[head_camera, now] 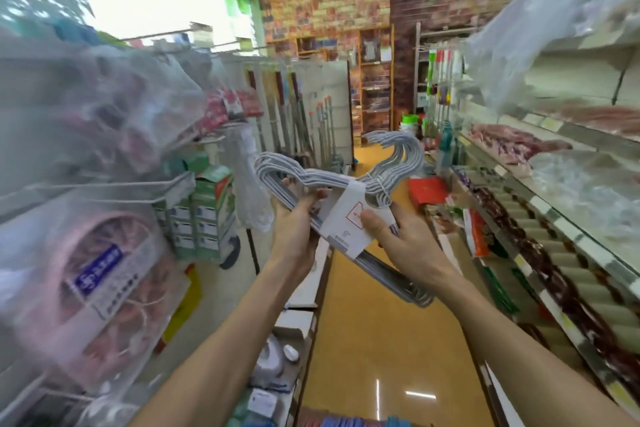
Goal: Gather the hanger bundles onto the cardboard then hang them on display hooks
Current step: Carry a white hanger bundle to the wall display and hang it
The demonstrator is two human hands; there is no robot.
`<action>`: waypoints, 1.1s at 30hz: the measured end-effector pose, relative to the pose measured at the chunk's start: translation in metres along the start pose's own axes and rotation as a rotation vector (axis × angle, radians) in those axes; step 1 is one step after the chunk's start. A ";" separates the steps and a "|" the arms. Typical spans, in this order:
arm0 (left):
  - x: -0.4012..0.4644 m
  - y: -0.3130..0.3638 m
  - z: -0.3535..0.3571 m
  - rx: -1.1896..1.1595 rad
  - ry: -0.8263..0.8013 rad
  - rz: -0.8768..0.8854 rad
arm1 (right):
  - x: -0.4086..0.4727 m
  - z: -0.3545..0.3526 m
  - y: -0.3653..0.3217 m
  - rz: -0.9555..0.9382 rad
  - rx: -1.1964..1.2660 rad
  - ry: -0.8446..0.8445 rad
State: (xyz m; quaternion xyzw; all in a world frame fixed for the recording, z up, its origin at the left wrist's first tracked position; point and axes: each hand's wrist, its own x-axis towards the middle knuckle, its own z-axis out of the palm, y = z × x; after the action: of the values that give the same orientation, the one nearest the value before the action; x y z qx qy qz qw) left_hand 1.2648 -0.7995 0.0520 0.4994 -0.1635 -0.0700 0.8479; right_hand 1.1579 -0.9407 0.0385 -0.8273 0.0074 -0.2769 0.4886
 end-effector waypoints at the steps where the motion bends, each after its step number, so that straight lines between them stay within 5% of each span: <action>1: -0.007 0.008 -0.004 0.029 0.015 0.018 | 0.000 0.002 -0.005 -0.020 0.007 -0.008; 10: -0.098 0.076 -0.026 0.320 0.171 0.186 | -0.011 0.006 -0.060 -0.254 0.062 -0.208; 33: -0.331 0.204 -0.076 0.507 0.796 0.411 | -0.108 0.108 -0.198 -0.555 0.469 -0.735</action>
State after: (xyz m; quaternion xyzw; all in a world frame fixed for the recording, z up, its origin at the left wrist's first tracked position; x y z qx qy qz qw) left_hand 0.9717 -0.5427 0.1266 0.6350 0.0654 0.3353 0.6929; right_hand 1.0651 -0.7202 0.1105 -0.7090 -0.4469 -0.0816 0.5394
